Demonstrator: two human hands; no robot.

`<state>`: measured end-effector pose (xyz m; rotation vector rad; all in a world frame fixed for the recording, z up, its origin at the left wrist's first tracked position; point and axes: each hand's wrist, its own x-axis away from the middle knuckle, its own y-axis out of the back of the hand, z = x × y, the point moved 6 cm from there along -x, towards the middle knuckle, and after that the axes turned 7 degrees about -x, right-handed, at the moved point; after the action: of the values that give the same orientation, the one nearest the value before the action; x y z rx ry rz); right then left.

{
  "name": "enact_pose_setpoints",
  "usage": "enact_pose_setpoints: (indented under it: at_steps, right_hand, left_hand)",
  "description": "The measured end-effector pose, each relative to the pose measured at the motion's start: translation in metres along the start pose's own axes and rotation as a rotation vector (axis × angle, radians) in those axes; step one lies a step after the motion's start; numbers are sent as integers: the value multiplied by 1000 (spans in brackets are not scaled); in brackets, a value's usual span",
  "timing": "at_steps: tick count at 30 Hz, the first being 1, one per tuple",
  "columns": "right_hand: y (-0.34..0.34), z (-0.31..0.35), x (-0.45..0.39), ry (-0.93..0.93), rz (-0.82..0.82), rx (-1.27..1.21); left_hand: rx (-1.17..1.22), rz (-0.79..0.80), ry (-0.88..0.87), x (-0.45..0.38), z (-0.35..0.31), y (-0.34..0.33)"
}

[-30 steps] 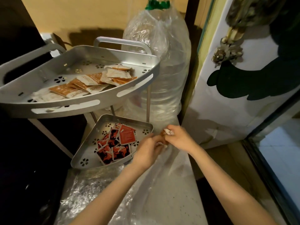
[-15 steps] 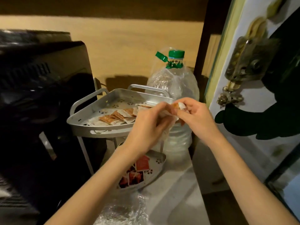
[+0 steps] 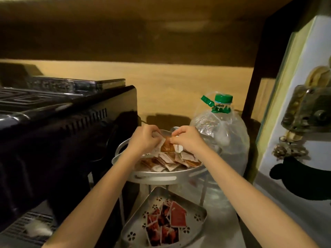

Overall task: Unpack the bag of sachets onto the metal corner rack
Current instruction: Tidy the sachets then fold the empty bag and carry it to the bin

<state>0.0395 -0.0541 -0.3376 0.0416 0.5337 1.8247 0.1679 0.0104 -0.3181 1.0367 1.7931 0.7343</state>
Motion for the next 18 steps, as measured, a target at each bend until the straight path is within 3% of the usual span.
enact_pose_setpoints:
  at_steps: [5, 9, 12, 18]
  right_hand:
    - [-19, 4, -16, 46, 161, 294]
    - [-26, 5, -9, 71, 272, 539]
    - [-25, 14, 1, 142, 292, 496]
    - [-12, 35, 46, 246, 239, 258]
  left_hand:
    - [4, 179, 32, -1, 16, -17]
    - [-110, 212, 6, 0, 11, -21]
    - [-144, 204, -45, 5, 4, -19]
    - [41, 56, -175, 40, -14, 13]
